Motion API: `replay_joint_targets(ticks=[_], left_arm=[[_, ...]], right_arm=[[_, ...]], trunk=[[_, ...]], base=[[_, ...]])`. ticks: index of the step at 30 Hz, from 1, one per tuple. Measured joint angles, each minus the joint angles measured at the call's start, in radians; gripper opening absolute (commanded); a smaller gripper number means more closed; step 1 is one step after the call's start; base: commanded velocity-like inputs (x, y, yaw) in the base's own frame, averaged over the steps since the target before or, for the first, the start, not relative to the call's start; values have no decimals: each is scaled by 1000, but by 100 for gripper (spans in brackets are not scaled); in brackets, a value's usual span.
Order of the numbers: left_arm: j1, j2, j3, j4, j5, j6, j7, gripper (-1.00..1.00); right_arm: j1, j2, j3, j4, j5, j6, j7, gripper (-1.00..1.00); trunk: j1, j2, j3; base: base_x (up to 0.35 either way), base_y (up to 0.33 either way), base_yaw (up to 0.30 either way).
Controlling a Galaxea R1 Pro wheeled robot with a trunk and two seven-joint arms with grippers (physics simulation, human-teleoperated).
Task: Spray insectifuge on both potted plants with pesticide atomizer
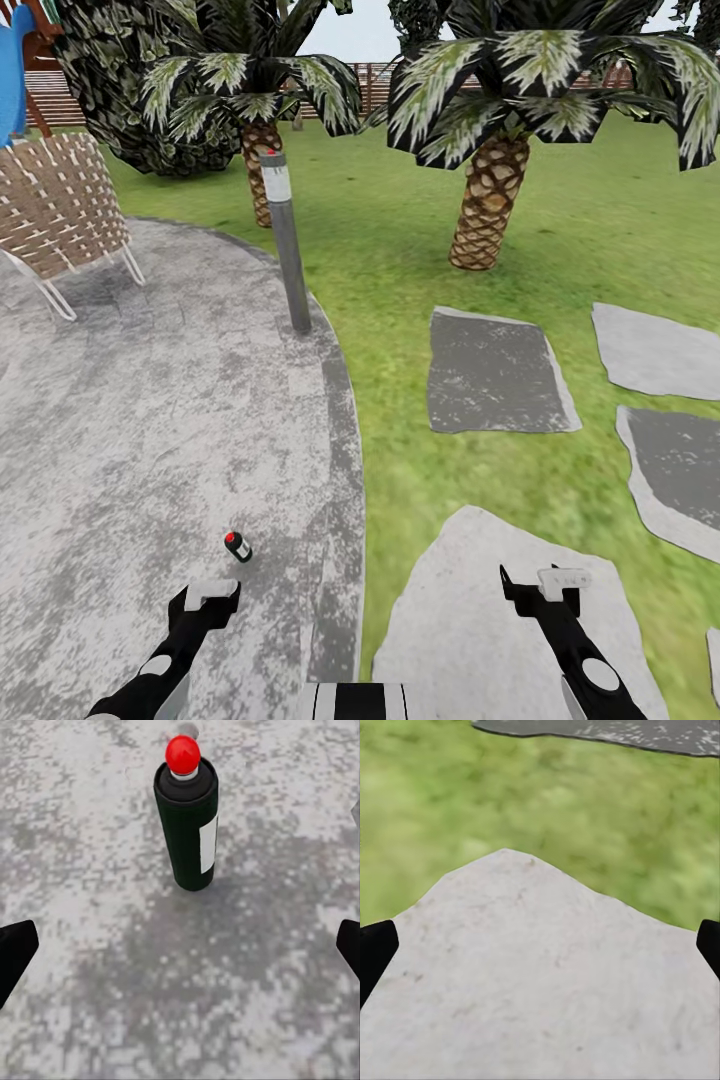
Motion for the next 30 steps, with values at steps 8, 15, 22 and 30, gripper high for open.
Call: replay_joint_targets(ticks=[8, 15, 22, 30], left_arm=[[0, 0, 0, 0, 0, 0, 0, 100], [0, 0, 0, 0, 0, 0, 0, 100], [0, 0, 0, 0, 0, 0, 0, 100], [0, 0, -1, 0, 0, -2, -1, 100]], right_arm=[[0, 0, 0, 0, 0, 0, 0, 100], [0, 0, 0, 0, 0, 0, 0, 100], [0, 0, 0, 0, 0, 0, 0, 100], [0, 0, 0, 0, 0, 0, 0, 100]], trunk=[[0, 0, 0], [0, 0, 0], [0, 0, 0], [0, 0, 0]], base=[[114, 3, 0], [173, 0, 0], [81, 50, 0], [28, 23, 0]])
